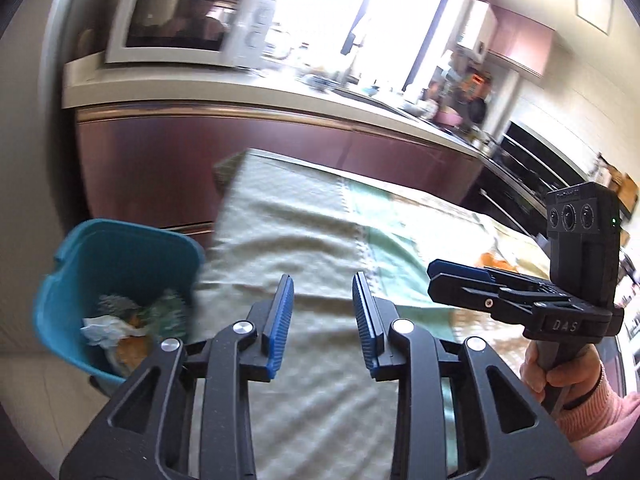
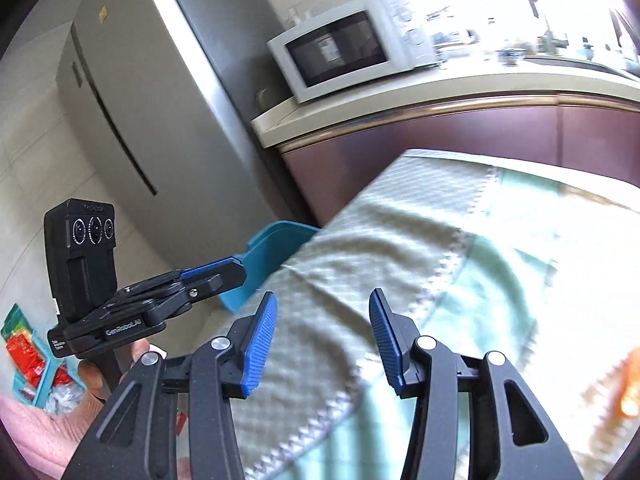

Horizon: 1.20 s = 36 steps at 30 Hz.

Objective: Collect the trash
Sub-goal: 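Move both open tools back over the orange peels on the table, then grasp an orange peel with the left tool while the right tool grasps another peel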

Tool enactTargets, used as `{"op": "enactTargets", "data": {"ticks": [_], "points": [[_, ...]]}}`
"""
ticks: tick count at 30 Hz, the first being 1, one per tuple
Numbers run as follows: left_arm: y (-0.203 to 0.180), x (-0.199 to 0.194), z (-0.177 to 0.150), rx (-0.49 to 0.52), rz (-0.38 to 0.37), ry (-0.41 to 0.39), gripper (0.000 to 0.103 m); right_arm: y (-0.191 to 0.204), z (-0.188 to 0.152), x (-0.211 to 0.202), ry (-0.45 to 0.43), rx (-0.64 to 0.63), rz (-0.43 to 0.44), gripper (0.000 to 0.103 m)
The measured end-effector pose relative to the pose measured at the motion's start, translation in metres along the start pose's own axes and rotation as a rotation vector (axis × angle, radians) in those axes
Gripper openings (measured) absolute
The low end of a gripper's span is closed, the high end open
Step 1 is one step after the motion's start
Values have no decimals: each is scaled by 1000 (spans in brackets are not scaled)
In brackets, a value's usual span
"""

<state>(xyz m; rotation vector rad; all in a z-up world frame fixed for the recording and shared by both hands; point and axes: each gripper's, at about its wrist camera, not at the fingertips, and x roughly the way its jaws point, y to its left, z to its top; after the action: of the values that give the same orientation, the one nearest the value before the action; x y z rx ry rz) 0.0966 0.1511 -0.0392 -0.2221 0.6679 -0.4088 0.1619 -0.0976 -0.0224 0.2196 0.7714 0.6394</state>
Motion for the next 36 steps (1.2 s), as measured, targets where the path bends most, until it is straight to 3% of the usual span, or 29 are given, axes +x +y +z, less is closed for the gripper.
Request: {"op": "enactTargets", "data": {"ticks": [7,17,25,36], "points": [[-77,41,-10,92,-138,88,31,-60,-25,-67,-83,116,-148,46],[-152,95,-18,171,-241,189,31,-146,-56,-145,-200,296,-307,46],[-190,138,-20,183,-278,262,31,-199,-76,-180,-257,413,-374,46],[-213,169,-14,200,-261,312,31,-249,-77,-184,-260,498,-408,46]]}}
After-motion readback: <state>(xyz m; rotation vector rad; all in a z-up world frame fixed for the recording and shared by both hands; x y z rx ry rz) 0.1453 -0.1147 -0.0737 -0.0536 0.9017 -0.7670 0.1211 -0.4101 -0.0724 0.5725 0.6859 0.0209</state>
